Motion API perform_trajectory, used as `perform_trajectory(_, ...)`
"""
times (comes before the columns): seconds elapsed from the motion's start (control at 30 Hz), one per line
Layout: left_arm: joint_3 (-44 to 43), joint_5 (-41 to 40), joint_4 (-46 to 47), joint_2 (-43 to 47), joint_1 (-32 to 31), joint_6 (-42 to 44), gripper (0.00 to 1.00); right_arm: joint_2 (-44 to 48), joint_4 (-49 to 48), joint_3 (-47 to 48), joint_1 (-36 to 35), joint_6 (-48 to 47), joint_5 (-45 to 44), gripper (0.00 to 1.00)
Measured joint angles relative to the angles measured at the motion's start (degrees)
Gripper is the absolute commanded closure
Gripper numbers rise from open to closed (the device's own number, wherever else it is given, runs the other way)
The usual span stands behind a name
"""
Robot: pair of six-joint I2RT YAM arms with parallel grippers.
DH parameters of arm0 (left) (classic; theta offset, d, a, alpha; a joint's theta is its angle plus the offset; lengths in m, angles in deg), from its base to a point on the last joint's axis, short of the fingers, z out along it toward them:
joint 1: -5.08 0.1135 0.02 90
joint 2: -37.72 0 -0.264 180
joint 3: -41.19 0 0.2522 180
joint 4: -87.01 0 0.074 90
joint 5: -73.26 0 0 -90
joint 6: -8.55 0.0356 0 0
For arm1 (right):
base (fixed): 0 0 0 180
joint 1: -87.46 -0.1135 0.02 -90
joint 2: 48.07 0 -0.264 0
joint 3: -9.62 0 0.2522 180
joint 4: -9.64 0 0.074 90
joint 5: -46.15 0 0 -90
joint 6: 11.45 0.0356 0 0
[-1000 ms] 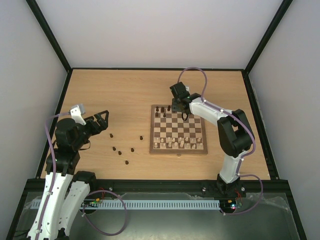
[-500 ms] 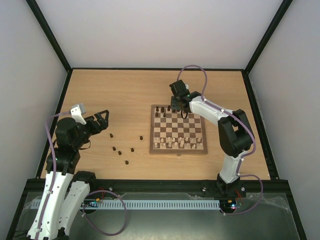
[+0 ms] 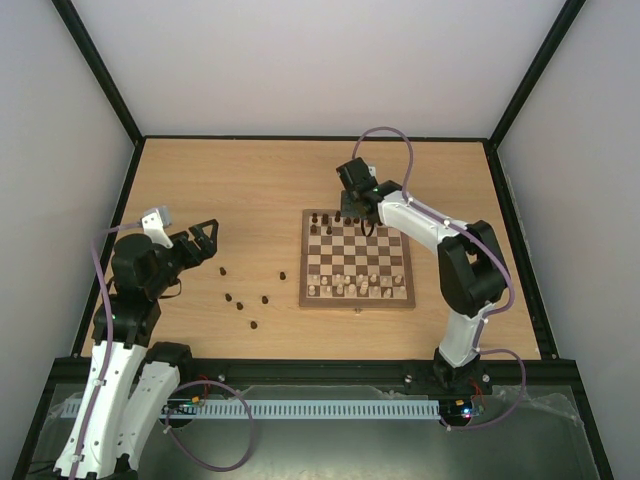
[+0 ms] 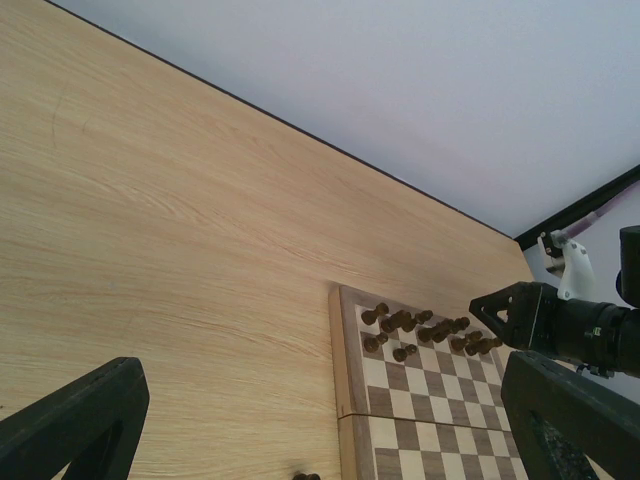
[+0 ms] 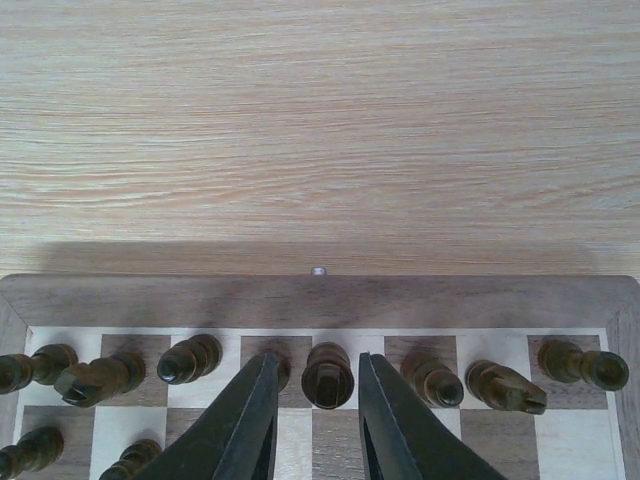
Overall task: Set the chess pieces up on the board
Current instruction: Adjust the chess piece on the chessboard.
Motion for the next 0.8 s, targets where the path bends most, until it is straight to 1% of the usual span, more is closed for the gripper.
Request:
perform_trajectory(0.23,0.0,0.0,0.0,0.0,0.0,0.0,0.0,-1.6,0.5,0.2,0.0,0.0,-0.3,0.77)
perform_trajectory(0.43,0.0,0.0,0.0,0.0,0.0,0.0,0.0,-3.3,0.8,0.2,0.0,0.0,-0.3,0.85)
perform_trajectory(0.8,0.0,0.0,0.0,0.0,0.0,0.0,0.0,-3.3,0.8,0.3,0.1,0.1,-1.1,0.88)
